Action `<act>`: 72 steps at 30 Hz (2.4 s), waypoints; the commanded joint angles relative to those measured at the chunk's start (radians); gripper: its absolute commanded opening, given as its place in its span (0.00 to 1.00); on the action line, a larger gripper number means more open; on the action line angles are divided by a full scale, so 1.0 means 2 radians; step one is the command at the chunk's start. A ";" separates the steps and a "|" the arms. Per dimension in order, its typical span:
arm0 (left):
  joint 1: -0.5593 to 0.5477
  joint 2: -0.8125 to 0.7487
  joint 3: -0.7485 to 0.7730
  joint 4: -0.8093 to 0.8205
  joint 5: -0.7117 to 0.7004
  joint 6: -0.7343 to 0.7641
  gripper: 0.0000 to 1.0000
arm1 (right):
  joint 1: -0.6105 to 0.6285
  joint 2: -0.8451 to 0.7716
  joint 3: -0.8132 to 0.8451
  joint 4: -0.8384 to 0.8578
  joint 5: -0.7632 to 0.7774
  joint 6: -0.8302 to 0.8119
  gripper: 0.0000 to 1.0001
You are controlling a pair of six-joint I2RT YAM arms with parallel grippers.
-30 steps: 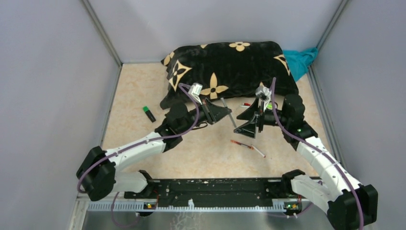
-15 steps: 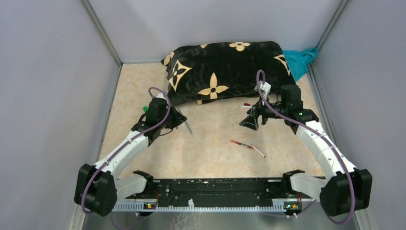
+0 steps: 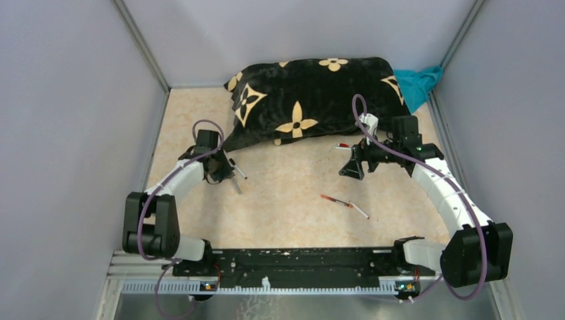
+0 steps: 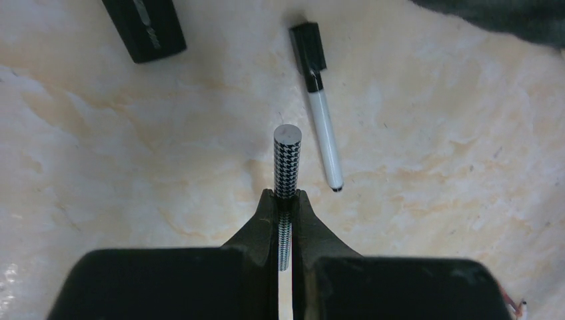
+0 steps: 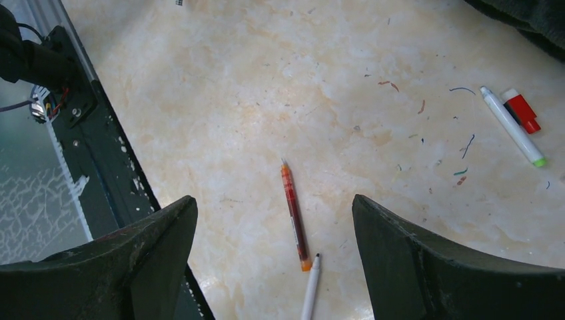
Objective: Insert the pens into the pen caps
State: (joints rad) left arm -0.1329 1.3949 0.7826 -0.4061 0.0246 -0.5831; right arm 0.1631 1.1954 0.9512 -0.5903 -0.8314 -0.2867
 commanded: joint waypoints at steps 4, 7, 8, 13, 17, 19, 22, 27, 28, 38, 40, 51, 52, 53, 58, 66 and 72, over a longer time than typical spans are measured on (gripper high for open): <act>0.039 0.066 0.052 -0.014 -0.008 0.035 0.00 | -0.010 -0.012 0.011 0.000 -0.007 -0.006 0.85; 0.052 0.092 0.067 -0.021 0.001 0.040 0.08 | -0.012 -0.013 0.010 0.001 -0.008 -0.004 0.85; 0.055 0.100 0.071 -0.023 0.003 0.042 0.12 | -0.012 -0.014 0.009 0.000 -0.008 -0.004 0.85; 0.063 0.113 0.078 -0.017 0.008 0.047 0.30 | -0.014 -0.014 0.007 0.001 -0.011 -0.003 0.85; 0.076 0.109 0.082 -0.022 0.011 0.048 0.40 | -0.015 -0.014 0.005 0.002 -0.011 -0.003 0.85; 0.078 0.100 0.081 -0.025 0.015 0.048 0.42 | -0.016 -0.014 0.005 0.002 -0.011 -0.004 0.85; 0.079 0.082 0.082 -0.034 0.020 0.048 0.46 | -0.018 -0.013 0.006 0.001 -0.011 -0.007 0.85; 0.079 0.041 0.083 -0.051 0.036 0.047 0.48 | -0.021 -0.010 0.008 -0.001 -0.009 -0.018 0.85; 0.079 0.032 0.082 -0.055 0.040 0.047 0.49 | -0.021 -0.009 0.009 -0.002 -0.009 -0.019 0.85; 0.079 -0.049 0.064 -0.061 0.115 0.060 0.54 | -0.022 0.003 0.020 -0.010 0.006 -0.047 0.84; 0.079 -0.064 0.057 -0.050 0.143 0.062 0.56 | -0.023 0.009 0.025 -0.014 0.013 -0.057 0.84; 0.079 -0.107 0.021 0.037 0.268 0.049 0.60 | -0.022 0.114 0.094 -0.040 0.063 -0.207 0.69; 0.079 -0.107 0.022 0.034 0.266 0.051 0.60 | -0.022 0.128 0.104 -0.042 0.065 -0.228 0.67; 0.079 -0.107 0.023 0.030 0.264 0.053 0.60 | -0.022 0.142 0.116 -0.045 0.065 -0.255 0.64; 0.080 -0.120 0.025 0.022 0.254 0.053 0.59 | -0.023 0.213 0.169 -0.058 0.064 -0.370 0.57; 0.079 -0.145 0.019 0.018 0.243 0.044 0.58 | -0.022 0.326 0.265 -0.078 0.077 -0.452 0.37; 0.080 -0.160 0.008 0.018 0.237 0.035 0.58 | -0.016 0.363 0.293 -0.074 0.077 -0.475 0.32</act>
State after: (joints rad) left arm 0.0196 1.0985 0.8230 -0.3740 0.5121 -0.4980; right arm 0.1276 1.9038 1.4837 -0.7242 -0.6640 -1.1526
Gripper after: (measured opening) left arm 0.579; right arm 0.333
